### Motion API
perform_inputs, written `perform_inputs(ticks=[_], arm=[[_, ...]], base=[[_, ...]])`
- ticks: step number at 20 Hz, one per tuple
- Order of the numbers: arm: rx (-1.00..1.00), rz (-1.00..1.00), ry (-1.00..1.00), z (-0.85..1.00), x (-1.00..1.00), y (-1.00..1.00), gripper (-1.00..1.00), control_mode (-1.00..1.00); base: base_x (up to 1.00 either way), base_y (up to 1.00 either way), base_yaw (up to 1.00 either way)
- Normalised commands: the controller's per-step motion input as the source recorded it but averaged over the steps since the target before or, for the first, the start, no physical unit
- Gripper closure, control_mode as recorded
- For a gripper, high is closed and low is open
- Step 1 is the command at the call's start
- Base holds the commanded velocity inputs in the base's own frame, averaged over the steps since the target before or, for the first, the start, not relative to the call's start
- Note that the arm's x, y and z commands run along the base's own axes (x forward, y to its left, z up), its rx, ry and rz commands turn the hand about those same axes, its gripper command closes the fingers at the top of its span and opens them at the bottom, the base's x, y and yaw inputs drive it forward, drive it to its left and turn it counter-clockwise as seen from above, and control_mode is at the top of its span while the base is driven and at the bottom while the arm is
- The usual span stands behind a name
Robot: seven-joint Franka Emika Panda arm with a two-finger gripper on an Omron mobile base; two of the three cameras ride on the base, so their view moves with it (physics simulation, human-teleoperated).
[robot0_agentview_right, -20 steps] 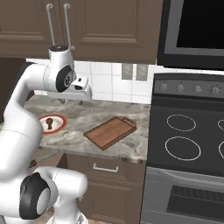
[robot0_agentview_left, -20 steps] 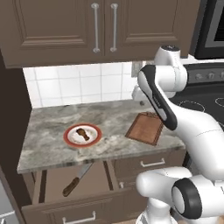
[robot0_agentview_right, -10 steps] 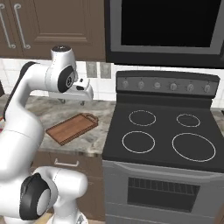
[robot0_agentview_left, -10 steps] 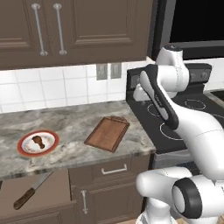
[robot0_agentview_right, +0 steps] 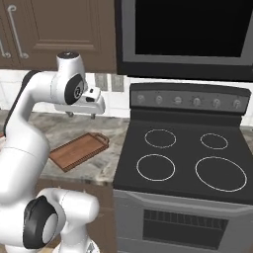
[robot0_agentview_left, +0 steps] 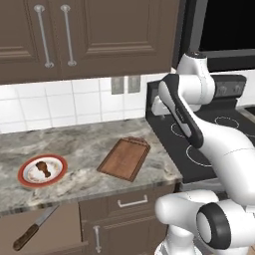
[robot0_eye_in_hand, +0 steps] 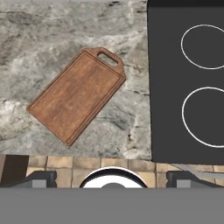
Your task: Pick up the knife from the drawer and place it on the cutting board. Then place the meat from the plate to the cutting board.
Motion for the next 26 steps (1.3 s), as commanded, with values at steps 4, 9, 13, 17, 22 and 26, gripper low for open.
perform_inputs(ticks=[4,9,13,17,22,26], arm=[[0.00,0.00,0.00,0.00,0.00,0.00,-1.00,1.00],[0.00,0.00,0.00,0.00,0.00,0.00,-1.00,1.00],[0.00,0.00,0.00,0.00,0.00,0.00,-1.00,1.00],[0.00,0.00,0.00,0.00,0.00,0.00,-1.00,1.00],[0.00,0.00,0.00,0.00,0.00,0.00,-1.00,1.00],[0.00,0.00,0.00,0.00,0.00,0.00,-1.00,1.00]], base=[[0.21,0.17,0.05],[0.23,0.35,0.05],[0.23,0.39,0.04],[0.38,0.13,0.04],[0.43,0.00,0.02],[0.40,0.00,0.03]])
